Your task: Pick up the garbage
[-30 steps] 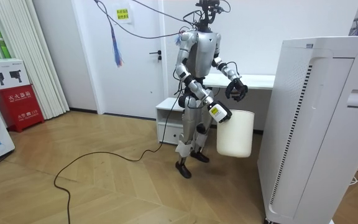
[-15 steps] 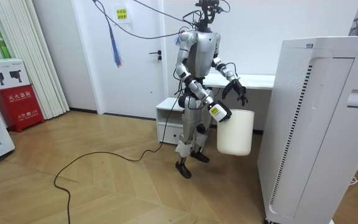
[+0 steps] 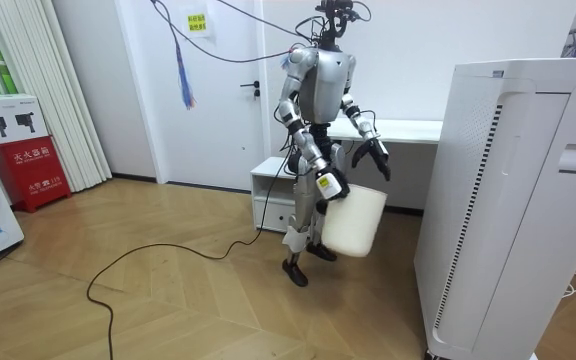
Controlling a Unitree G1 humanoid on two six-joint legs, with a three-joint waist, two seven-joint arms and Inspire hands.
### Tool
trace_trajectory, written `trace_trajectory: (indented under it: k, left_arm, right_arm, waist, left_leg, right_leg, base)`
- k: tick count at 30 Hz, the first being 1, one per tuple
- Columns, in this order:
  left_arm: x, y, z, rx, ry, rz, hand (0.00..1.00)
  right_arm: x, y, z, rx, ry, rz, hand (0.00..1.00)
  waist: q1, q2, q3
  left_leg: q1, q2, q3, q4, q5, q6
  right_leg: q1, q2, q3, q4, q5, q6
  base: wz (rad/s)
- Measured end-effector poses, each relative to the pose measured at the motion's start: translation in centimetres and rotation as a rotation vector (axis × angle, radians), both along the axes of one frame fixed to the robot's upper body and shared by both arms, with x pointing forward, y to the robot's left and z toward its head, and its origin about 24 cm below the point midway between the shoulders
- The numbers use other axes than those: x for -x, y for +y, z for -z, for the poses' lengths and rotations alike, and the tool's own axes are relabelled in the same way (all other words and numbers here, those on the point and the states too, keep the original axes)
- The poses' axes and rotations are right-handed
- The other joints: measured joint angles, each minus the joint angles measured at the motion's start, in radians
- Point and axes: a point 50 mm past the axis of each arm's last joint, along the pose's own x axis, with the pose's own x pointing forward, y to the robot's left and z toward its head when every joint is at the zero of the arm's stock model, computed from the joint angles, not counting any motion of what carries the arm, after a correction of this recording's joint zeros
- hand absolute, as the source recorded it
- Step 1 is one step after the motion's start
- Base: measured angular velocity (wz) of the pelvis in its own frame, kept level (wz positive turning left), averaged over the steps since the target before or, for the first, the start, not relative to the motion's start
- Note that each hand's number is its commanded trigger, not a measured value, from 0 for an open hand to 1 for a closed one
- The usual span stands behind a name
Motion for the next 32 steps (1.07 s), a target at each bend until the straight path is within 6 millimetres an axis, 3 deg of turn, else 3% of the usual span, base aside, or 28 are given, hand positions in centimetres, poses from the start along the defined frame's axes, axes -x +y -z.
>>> trace_trajectory:
  k: [8,10,20,23,29,32]
  left_arm:
    - [3.3,3.0,3.1,-0.080,0.142,-0.148,0.00]
    - [4.6,3.7,4.2,-0.099,0.195,-0.200,0.00]
    - [6.5,3.5,6.4,0.001,0.285,-0.361,0.00]
    - [7.5,3.6,7.3,0.055,0.348,-0.455,0.00]
    - [8.3,4.8,7.8,0.127,0.394,-0.630,0.00]
    - [9.7,5.6,8.6,0.218,0.465,-0.826,0.00]
  right_arm:
    - [4.9,-3.3,2.7,0.051,0.194,0.146,1.00]
    - [6.2,-4.2,3.3,0.065,0.240,0.222,1.00]
    - [9.4,-5.0,4.5,0.035,0.329,0.375,1.00]
    - [10.6,-5.0,5.0,0.017,0.375,0.445,1.00]
    - [12.0,-5.2,5.3,-0.011,0.413,0.557,1.00]
    - [12.6,-5.2,5.5,-0.022,0.440,0.606,1.00]
  waist:
    - [0.008,0.006,-0.0060]
    - [0.005,0.011,-0.0108]
    - [0.001,0.004,-0.0205]
    - [0.002,-0.001,-0.0242]
    - [0.003,-0.001,-0.0240]
    - [0.003,-0.004,-0.0253]
  left_leg:
    - [0.042,0.001,0.004,-0.027,0.000,0.000]
    - [0.062,0.000,0.003,-0.033,0.000,0.000]
    - [0.106,-0.003,-0.001,-0.037,-0.002,-0.004]
    - [0.133,-0.002,-0.001,-0.038,-0.007,-0.012]
    - [0.152,0.007,0.008,-0.047,-0.010,-0.016]
    - [0.165,0.015,0.019,-0.053,-0.012,-0.021]
  right_leg:
    - [0.027,0.004,0.004,0.001,0.000,0.001]
    - [0.046,0.005,0.004,-0.001,-0.001,0.002]
    - [0.094,0.014,0.014,-0.029,-0.005,0.003]
    - [0.126,0.017,0.017,-0.043,-0.009,0.001]
    - [0.134,0.028,0.022,-0.054,-0.015,-0.009]
    - [0.140,0.036,0.027,-0.054,-0.020,-0.015]
  base:
    - [-0.01]
    - [0.00]
    - [-0.01]
    - [-0.06]
    - [-0.08]
    - [-0.10]
